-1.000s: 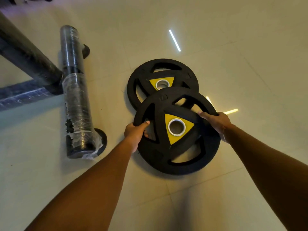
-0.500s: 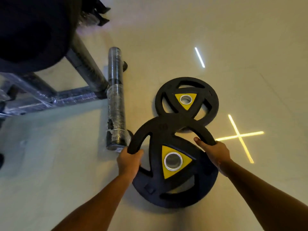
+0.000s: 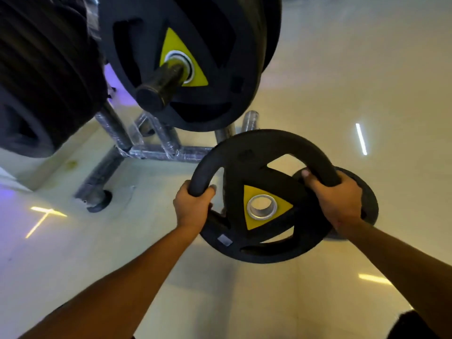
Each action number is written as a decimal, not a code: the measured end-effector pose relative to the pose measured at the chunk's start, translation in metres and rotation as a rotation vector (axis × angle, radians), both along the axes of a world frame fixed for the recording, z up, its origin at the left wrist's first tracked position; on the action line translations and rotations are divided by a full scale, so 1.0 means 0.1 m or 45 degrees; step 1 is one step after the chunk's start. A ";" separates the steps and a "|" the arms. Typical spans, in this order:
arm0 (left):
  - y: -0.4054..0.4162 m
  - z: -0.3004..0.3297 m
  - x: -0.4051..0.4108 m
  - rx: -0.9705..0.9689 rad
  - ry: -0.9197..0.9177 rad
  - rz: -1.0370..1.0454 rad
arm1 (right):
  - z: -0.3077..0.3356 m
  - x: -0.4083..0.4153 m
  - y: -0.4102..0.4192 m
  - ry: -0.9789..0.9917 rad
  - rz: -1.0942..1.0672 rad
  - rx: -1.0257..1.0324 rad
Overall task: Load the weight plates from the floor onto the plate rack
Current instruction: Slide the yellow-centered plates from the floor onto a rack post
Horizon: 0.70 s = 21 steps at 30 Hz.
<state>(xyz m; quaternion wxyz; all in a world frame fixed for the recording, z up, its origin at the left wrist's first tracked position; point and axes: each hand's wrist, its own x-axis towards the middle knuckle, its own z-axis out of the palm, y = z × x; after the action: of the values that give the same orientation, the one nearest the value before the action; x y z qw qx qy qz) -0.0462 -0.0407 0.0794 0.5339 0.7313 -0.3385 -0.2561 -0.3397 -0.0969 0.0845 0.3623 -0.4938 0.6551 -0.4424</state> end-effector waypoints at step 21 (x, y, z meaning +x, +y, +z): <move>0.47 1.68 0.89 -0.539 0.017 0.242 | 1.85 0.99 0.02 -0.006 0.318 -0.676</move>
<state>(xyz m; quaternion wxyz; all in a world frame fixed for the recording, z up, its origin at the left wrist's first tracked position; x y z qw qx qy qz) 0.0431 0.0059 0.2470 0.6993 0.6298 -0.3109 -0.1328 -0.2402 -0.0954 0.2695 0.2736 -0.6471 0.4497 -0.5515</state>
